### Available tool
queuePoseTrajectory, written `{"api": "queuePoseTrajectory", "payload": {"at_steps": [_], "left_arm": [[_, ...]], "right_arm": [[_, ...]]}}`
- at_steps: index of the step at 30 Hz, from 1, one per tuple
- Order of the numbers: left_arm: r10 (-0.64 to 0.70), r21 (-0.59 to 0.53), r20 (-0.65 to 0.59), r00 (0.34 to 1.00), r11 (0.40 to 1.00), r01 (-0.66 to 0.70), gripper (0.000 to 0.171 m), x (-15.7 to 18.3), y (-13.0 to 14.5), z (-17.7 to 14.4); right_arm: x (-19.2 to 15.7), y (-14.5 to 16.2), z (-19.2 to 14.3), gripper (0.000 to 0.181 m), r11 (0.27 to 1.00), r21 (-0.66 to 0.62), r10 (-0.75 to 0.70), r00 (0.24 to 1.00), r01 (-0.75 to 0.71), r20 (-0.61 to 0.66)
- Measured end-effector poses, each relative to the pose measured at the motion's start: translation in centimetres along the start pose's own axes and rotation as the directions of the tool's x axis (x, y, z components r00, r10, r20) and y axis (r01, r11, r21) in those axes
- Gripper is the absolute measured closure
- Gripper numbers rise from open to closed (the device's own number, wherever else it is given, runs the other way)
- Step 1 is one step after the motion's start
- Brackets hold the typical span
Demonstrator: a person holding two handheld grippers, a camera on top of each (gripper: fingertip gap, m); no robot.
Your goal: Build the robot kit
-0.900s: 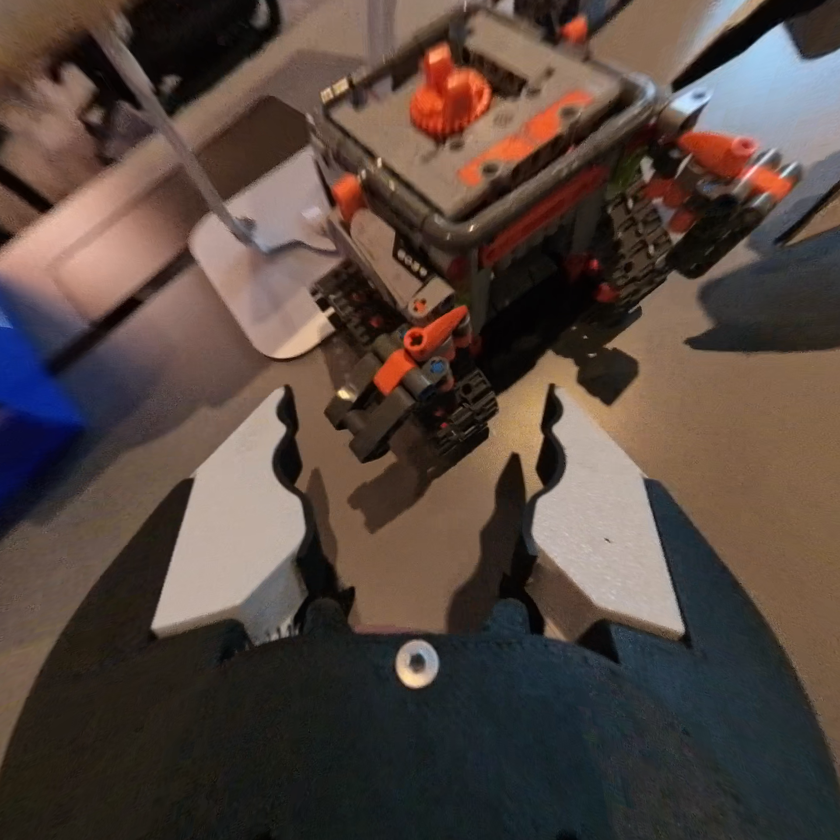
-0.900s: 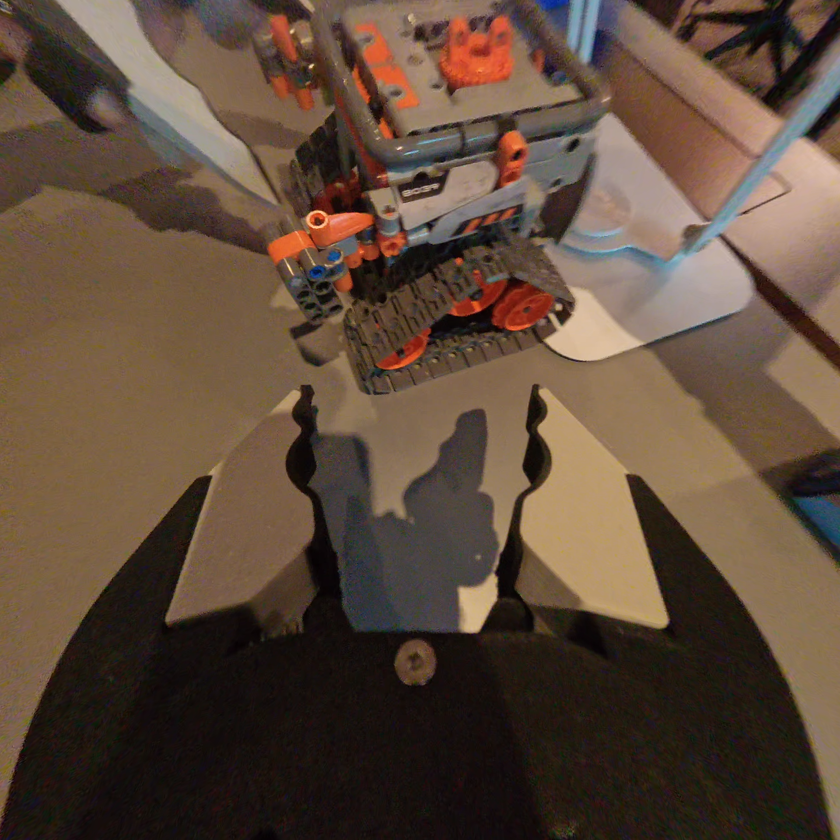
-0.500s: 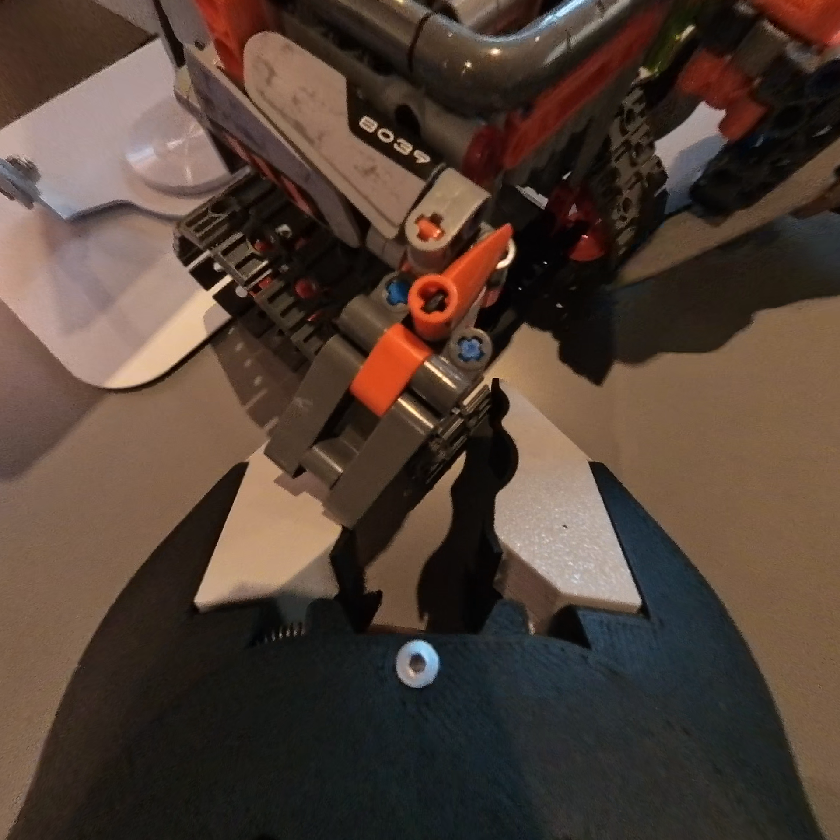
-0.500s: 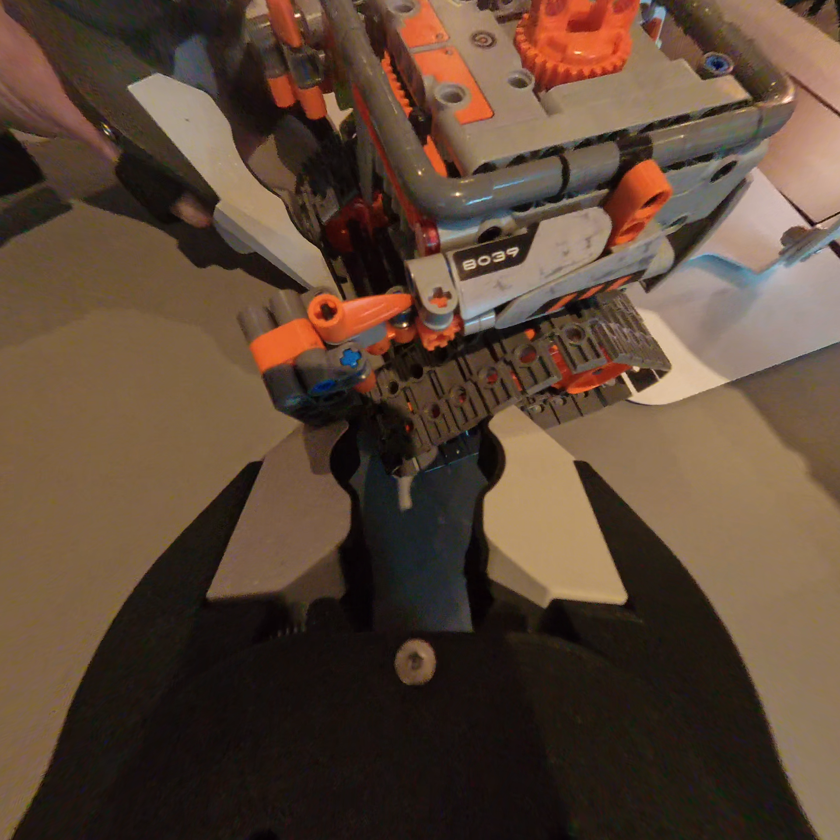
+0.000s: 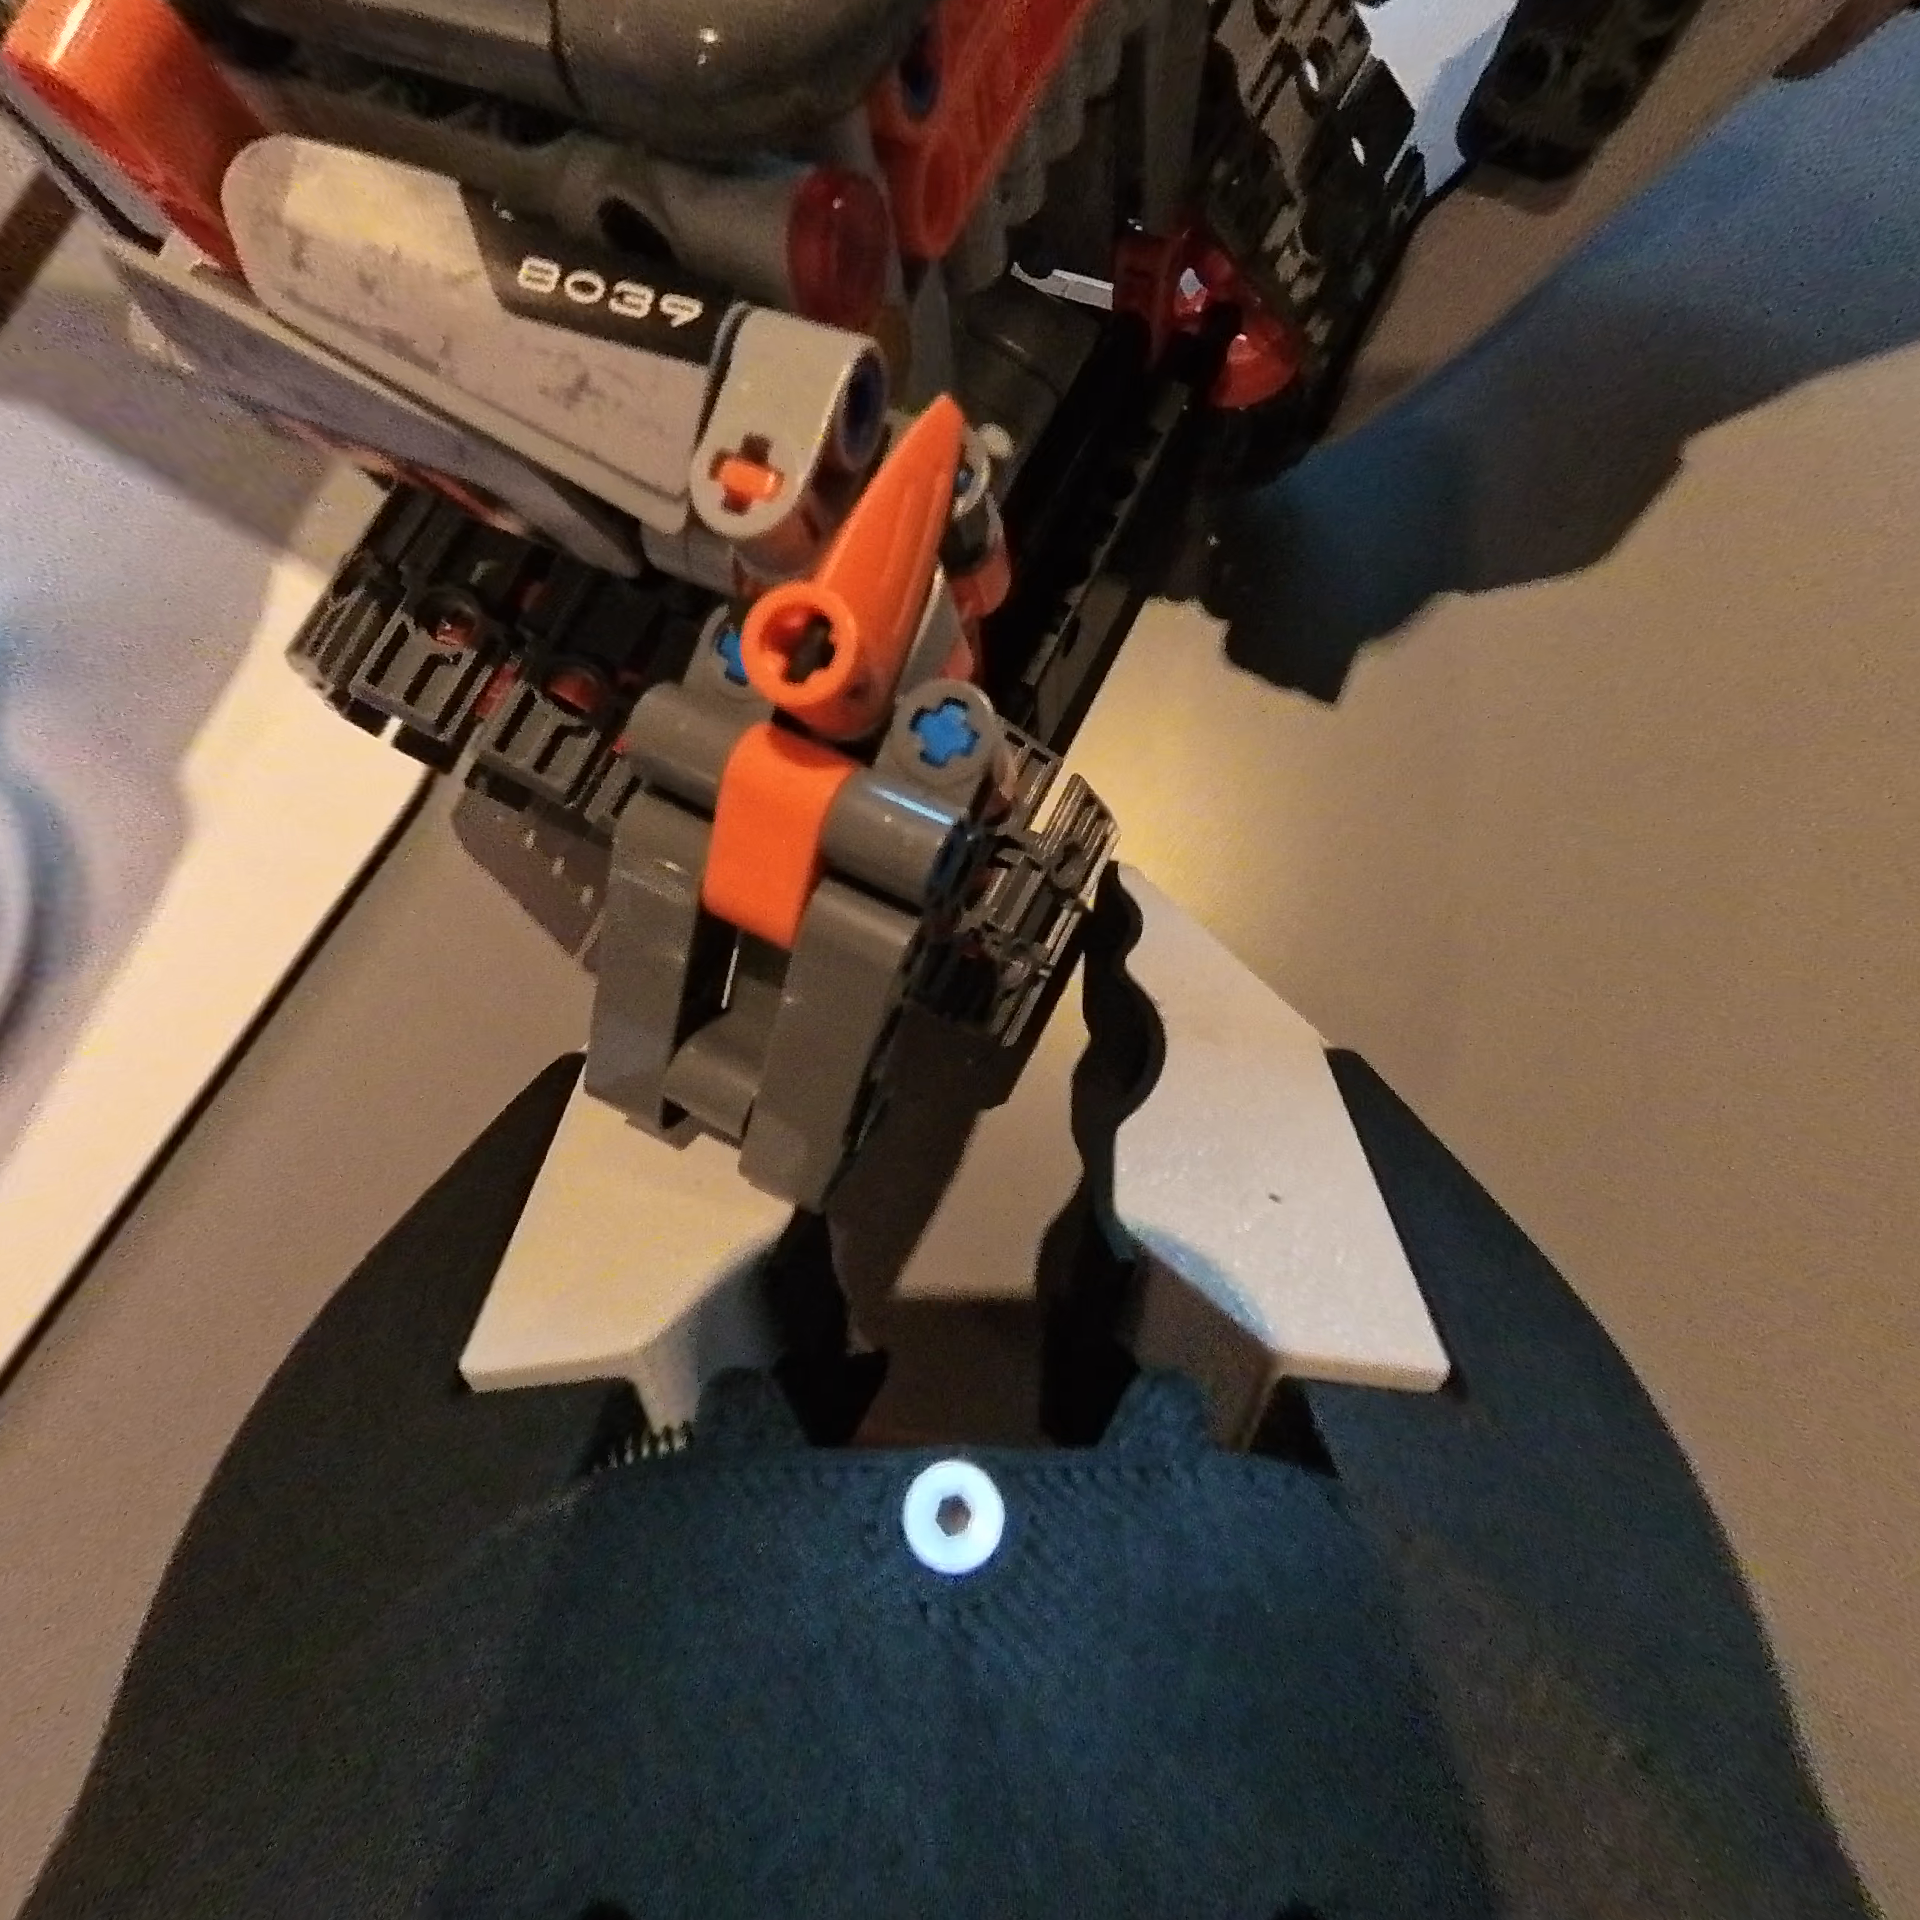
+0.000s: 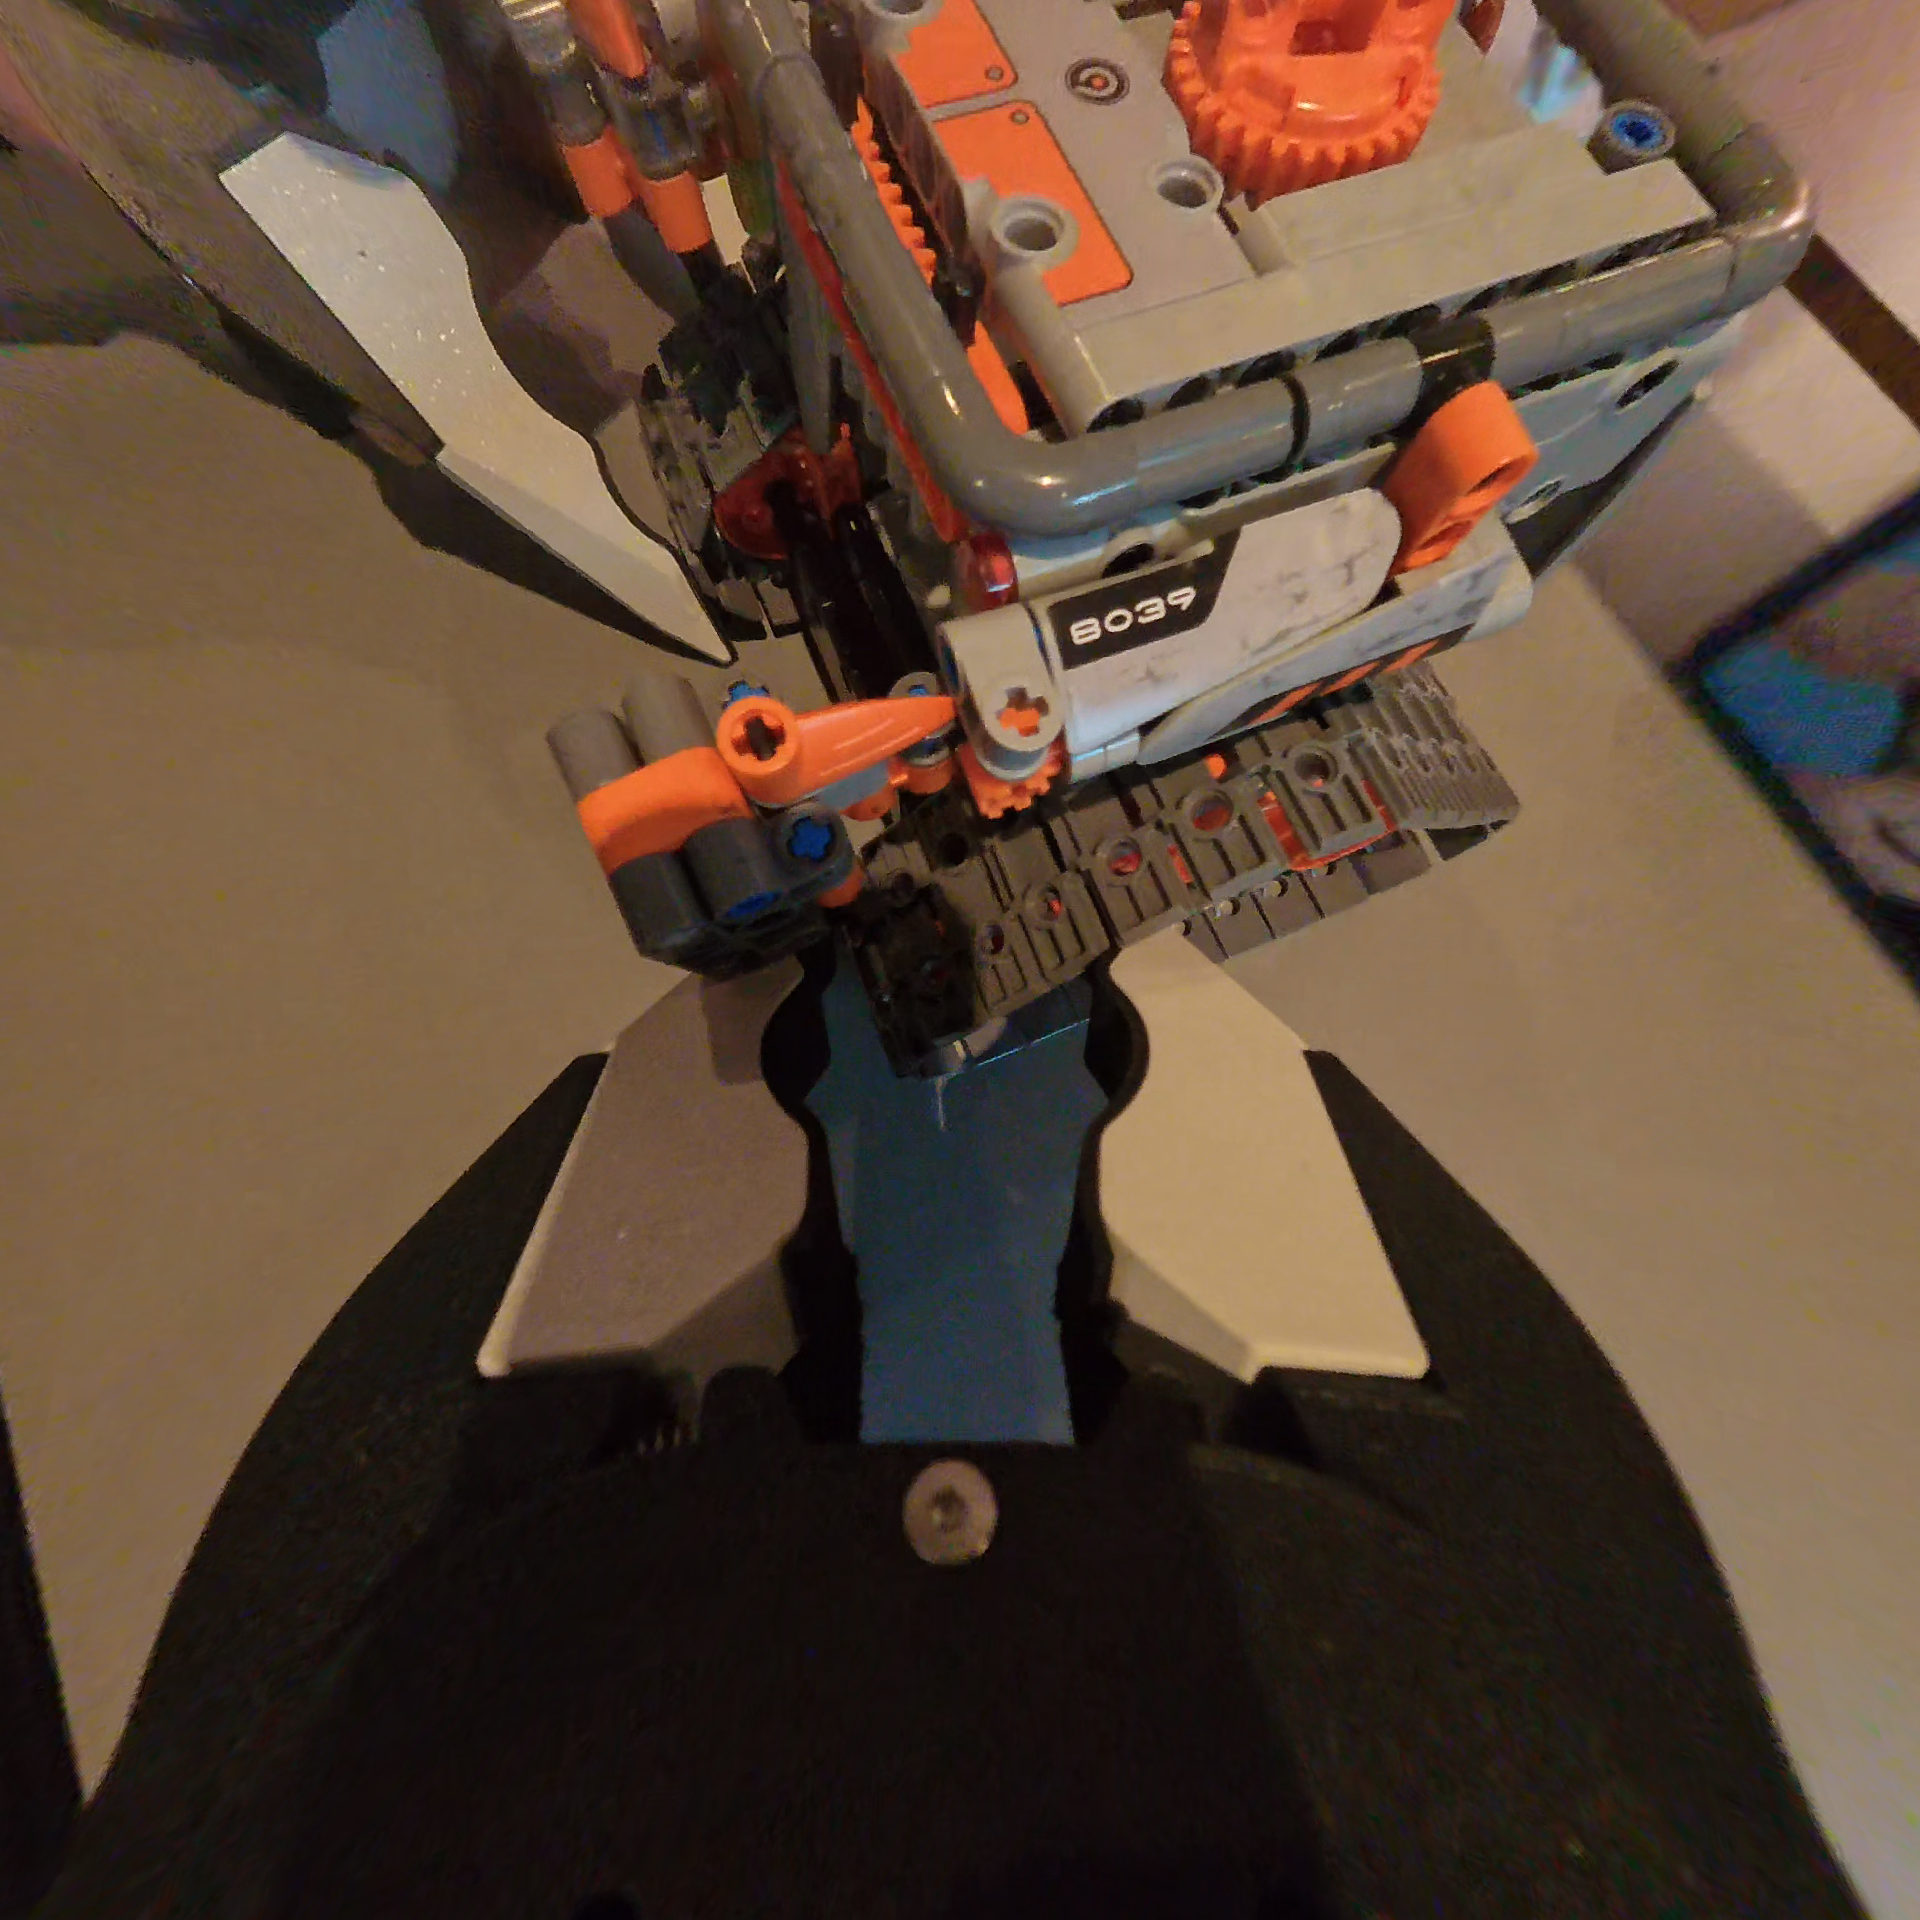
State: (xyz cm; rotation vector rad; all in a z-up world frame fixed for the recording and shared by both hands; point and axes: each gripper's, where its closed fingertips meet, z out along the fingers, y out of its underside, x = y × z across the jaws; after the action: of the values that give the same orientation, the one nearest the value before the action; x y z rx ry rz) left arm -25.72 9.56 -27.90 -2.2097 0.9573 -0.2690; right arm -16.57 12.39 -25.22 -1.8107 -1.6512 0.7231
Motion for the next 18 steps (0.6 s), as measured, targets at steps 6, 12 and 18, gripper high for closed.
{"api": "queuePoseTrajectory", "payload": {"at_steps": [6,12,18], "left_arm": [[0.109,-0.03,-0.013,0.994,0.994,-0.11,0.123,5.5,-4.8,3.7],[0.201,-0.054,0.016,0.979,0.978,-0.2,0.125,7.7,-6.6,4.8],[0.214,-0.138,-0.047,0.976,0.966,-0.219,0.09,6.6,-3.9,1.1]], "right_arm": [[1.2,5.8,-5.7,0.136,1.0,-0.007,0.01,1.0,-0.01,0.003],[1.3,7.7,-7.3,0.123,0.998,0.04,0.039,0.999,-0.04,0.018],[1.3,9.2,-7.5,0.095,0.999,-0.019,0.037,0.999,-0.037,0.022]]}}
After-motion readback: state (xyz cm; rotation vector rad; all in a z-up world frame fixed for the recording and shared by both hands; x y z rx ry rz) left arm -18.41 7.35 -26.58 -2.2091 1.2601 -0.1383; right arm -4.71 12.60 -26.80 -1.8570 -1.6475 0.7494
